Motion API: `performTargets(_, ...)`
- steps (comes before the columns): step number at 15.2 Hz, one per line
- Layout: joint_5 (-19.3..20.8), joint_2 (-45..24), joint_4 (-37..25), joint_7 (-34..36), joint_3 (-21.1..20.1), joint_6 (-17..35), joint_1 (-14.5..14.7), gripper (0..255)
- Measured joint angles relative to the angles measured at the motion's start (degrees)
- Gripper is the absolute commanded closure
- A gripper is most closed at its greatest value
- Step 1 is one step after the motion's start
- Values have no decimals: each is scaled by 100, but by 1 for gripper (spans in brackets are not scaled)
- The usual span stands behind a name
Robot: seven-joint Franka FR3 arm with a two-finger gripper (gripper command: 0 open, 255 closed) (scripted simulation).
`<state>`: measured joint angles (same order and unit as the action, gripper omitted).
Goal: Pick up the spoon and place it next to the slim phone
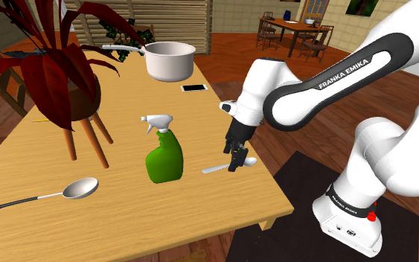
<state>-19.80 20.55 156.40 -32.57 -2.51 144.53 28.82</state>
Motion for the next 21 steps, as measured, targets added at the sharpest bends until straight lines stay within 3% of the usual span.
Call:
performTargets(8, -106, -226, 36, -68, -8, 267, 66, 0)
performTargets(9, -106, -226, 36, -68, -8, 267, 66, 255)
performTargets(21, -59, -145, 4, -25, -14, 157, 42, 255)
